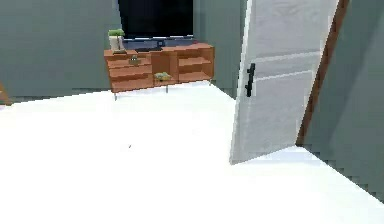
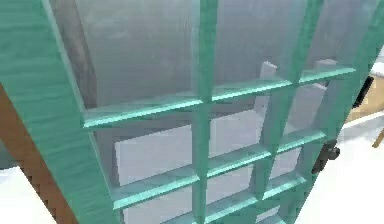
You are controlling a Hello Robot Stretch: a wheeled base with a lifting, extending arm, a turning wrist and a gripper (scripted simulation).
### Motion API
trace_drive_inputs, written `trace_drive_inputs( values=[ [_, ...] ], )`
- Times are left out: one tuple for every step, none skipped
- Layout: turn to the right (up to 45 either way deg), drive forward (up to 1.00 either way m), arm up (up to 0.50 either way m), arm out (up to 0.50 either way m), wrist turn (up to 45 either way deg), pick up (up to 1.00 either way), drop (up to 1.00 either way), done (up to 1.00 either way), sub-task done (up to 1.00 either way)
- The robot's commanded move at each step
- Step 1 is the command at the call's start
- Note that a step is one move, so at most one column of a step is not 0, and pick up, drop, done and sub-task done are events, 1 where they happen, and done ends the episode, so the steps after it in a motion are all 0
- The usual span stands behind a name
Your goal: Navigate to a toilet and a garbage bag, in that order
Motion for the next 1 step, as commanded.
trace_drive_inputs(
  values=[
    [0.0, 1.00, 0.00, 0.00, 0.0, 0.00, 0.00, 0.00, 0.00]
  ],
)
